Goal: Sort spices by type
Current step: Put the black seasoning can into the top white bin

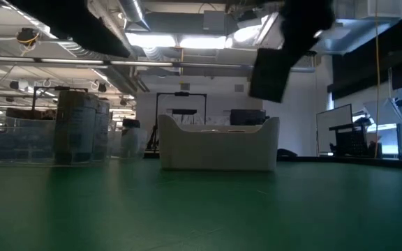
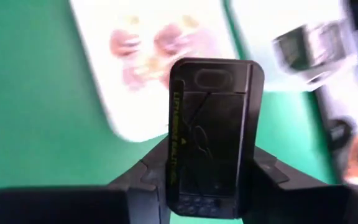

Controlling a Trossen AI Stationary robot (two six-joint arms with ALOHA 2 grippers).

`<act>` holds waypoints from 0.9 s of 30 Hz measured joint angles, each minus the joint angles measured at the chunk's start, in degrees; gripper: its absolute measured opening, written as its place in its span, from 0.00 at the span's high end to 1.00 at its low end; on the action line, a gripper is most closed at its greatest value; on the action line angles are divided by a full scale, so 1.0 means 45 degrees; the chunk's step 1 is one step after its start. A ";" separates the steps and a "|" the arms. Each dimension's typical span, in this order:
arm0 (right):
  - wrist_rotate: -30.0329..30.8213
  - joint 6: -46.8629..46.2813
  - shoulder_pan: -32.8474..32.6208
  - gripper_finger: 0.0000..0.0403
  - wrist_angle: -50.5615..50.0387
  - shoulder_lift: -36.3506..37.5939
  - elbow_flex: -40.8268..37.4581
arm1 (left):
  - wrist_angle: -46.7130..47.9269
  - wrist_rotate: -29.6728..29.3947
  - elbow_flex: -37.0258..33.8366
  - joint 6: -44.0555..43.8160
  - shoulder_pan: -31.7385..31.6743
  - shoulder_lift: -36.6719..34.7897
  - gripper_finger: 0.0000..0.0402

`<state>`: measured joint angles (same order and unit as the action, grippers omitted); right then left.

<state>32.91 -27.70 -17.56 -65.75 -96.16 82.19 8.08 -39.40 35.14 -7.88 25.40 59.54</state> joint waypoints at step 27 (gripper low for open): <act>-0.4213 1.0773 0.8338 0.69 0.9587 -0.1023 0.0122 | 0.1872 0.0425 -0.0005 0.0556 -0.1012 -0.1454 0.20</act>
<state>13.96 20.78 19.96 -22.61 -100.76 82.73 16.51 -37.49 35.11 -5.38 20.84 53.00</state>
